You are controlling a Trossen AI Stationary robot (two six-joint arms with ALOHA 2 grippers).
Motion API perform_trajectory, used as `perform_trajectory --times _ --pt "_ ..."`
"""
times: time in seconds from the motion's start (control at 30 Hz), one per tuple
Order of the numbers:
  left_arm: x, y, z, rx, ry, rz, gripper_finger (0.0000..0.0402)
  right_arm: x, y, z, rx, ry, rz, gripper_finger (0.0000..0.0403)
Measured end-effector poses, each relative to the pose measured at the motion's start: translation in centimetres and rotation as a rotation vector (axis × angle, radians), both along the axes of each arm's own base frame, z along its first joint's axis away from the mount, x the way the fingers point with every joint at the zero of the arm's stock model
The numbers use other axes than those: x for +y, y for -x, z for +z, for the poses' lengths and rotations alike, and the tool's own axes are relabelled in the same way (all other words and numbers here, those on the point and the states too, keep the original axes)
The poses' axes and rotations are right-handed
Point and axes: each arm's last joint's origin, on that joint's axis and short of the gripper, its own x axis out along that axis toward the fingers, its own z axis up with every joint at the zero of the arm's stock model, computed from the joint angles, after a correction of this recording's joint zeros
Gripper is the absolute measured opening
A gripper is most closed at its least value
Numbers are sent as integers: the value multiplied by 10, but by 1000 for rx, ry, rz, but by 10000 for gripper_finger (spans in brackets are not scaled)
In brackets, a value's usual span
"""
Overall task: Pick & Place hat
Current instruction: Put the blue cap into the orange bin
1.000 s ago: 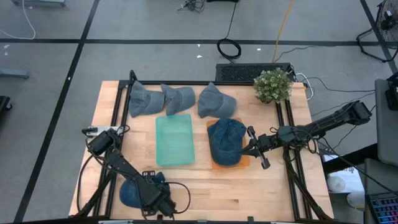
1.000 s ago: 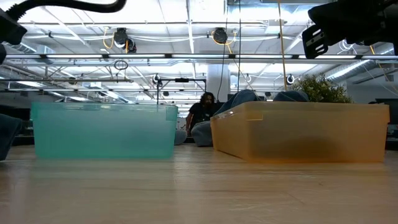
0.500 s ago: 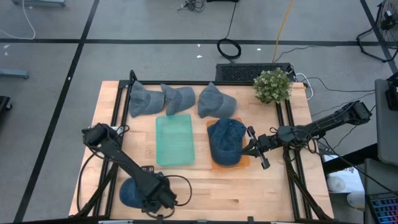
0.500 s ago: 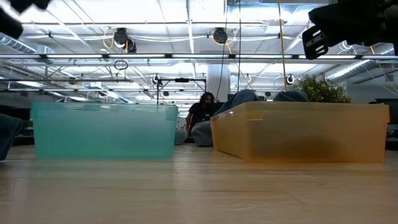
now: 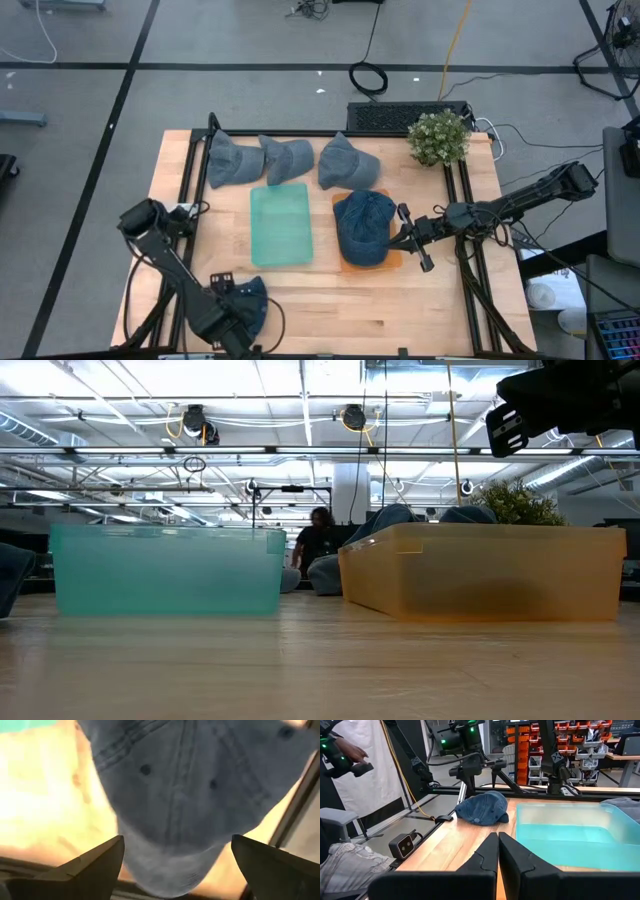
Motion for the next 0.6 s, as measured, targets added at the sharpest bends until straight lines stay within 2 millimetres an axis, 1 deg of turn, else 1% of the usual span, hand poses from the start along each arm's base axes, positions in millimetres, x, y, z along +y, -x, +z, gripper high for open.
perform_trajectory --times 0.1,0.17,0.3,0.4,0.5,0.6 --pt "-5 0 -6 -24 29 93 376 0 0 0 0 0 0 0" --pt "-6 0 -8 -30 45 106 376 0 0 0 0 0 0 0" --pt "-6 2 -8 -25 34 44 376 0 0 0 -1 0 0 0" --pt "-2 8 -7 6 -33 -15 376 0 0 0 0 0 0 0" --pt "-1 12 -7 -31 -95 -87 376 0 0 0 0 0 0 0" --pt "-3 14 -7 -66 -118 -130 376 0 0 0 0 0 0 0"
